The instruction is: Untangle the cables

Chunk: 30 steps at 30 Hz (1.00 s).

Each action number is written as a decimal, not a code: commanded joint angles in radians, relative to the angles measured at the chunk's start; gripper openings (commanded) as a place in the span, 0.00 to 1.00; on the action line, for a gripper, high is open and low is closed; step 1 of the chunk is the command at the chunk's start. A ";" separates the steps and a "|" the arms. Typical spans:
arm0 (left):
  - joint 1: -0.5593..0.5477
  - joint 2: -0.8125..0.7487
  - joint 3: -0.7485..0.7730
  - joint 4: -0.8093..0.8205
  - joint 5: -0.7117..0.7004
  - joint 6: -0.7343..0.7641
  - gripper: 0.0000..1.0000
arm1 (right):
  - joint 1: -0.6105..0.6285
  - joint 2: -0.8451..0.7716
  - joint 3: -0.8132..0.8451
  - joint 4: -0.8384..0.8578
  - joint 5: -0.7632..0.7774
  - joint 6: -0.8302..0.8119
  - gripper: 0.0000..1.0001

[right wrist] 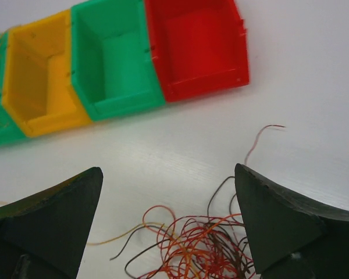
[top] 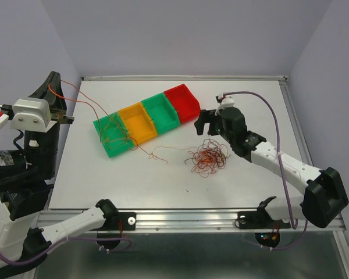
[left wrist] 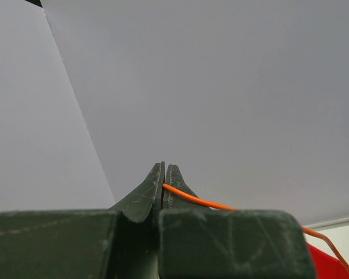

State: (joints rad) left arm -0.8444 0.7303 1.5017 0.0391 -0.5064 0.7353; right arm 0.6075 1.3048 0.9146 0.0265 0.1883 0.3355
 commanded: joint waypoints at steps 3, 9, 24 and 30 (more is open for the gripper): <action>-0.001 0.004 0.002 0.054 0.016 -0.008 0.00 | 0.112 -0.036 -0.063 0.075 -0.465 -0.300 1.00; -0.001 -0.006 -0.003 0.053 0.014 -0.010 0.00 | 0.221 0.169 0.053 0.052 -0.458 -0.544 1.00; -0.001 -0.020 0.003 0.041 -0.004 -0.010 0.00 | 0.238 0.257 0.040 0.193 -0.279 -0.482 0.01; 0.001 -0.026 0.011 0.070 -0.073 0.016 0.00 | 0.092 0.093 -0.164 0.217 -0.047 -0.058 0.01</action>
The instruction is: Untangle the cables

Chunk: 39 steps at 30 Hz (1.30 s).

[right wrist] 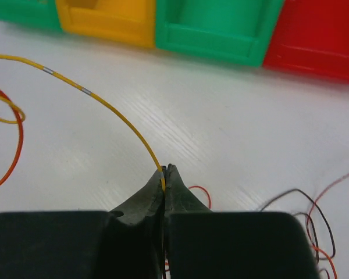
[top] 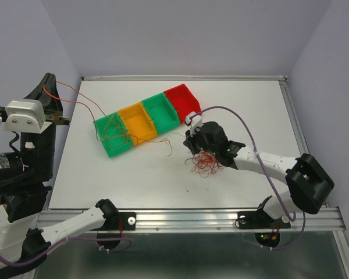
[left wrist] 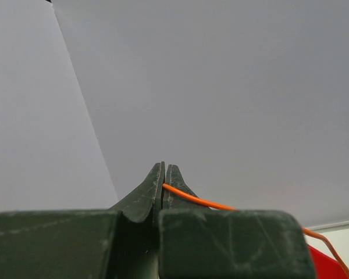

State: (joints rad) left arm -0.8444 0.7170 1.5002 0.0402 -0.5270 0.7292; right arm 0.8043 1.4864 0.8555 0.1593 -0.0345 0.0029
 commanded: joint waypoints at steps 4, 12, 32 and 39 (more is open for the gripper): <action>-0.001 -0.031 0.019 0.099 -0.119 0.062 0.00 | -0.393 -0.227 -0.318 0.146 0.189 0.509 0.01; -0.001 -0.053 0.046 0.092 -0.113 0.055 0.00 | -0.553 -0.385 -0.473 0.169 0.249 0.675 0.00; -0.001 0.053 -0.031 0.003 0.116 -0.094 0.00 | -0.438 -0.385 -0.185 0.461 -0.519 0.319 1.00; -0.001 0.102 -0.106 0.015 0.245 -0.185 0.00 | -0.317 -0.250 -0.086 0.678 -0.712 0.319 1.00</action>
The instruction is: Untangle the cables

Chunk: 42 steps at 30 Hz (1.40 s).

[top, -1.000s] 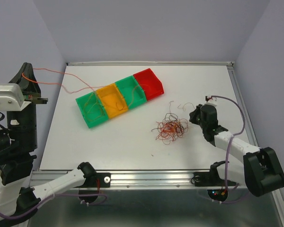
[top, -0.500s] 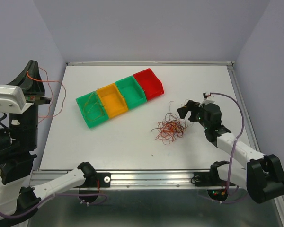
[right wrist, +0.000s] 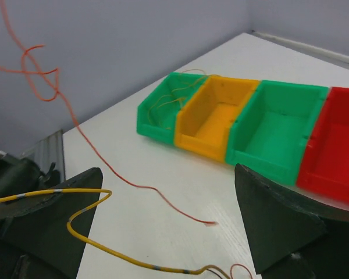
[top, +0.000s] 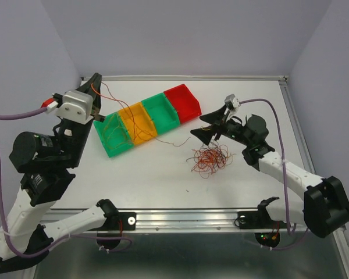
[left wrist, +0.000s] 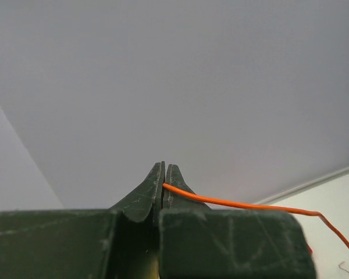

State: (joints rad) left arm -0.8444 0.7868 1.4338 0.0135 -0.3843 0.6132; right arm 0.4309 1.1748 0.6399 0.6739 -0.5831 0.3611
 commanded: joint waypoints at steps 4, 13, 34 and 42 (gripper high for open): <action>-0.001 0.078 -0.076 0.040 0.171 -0.102 0.00 | 0.108 0.158 0.237 0.187 -0.234 -0.044 1.00; -0.001 0.107 -0.122 0.092 0.111 -0.069 0.00 | 0.112 0.111 0.446 -0.642 0.484 -0.050 1.00; 0.001 0.152 -0.121 0.057 0.173 -0.099 0.00 | 0.190 0.091 0.458 -1.110 0.953 0.059 1.00; 0.011 0.219 -0.133 0.077 0.194 -0.113 0.00 | 0.190 0.006 0.365 -0.927 0.771 -0.006 1.00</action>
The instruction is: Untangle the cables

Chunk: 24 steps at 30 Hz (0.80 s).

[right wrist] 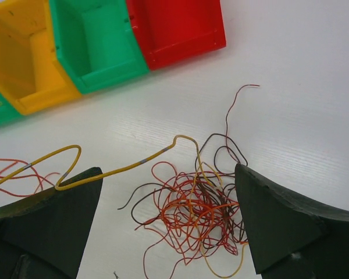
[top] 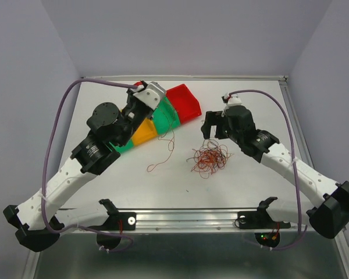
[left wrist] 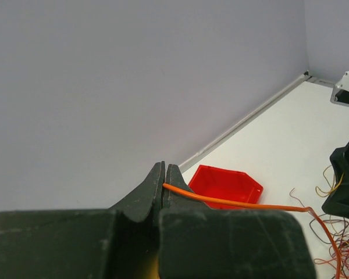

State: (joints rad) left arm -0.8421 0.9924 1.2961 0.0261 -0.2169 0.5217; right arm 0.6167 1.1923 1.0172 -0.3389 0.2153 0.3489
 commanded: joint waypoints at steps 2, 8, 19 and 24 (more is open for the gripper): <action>0.020 0.026 -0.006 0.077 0.054 -0.031 0.00 | 0.006 0.021 0.032 -0.024 0.124 0.042 1.00; 0.047 0.055 -0.018 0.101 0.082 -0.043 0.00 | 0.012 0.278 0.144 -0.303 0.352 0.183 1.00; 0.069 0.045 -0.018 0.092 0.106 -0.043 0.00 | 0.193 0.371 0.285 -0.796 0.515 0.428 1.00; 0.072 0.038 -0.026 0.092 0.125 -0.049 0.00 | 0.192 0.368 0.398 -1.031 0.725 0.584 1.00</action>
State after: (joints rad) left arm -0.7765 1.0622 1.2774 0.0624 -0.1196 0.4873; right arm 0.8177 1.6127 1.3163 -1.1545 0.7429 0.7959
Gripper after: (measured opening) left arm 0.037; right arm 0.999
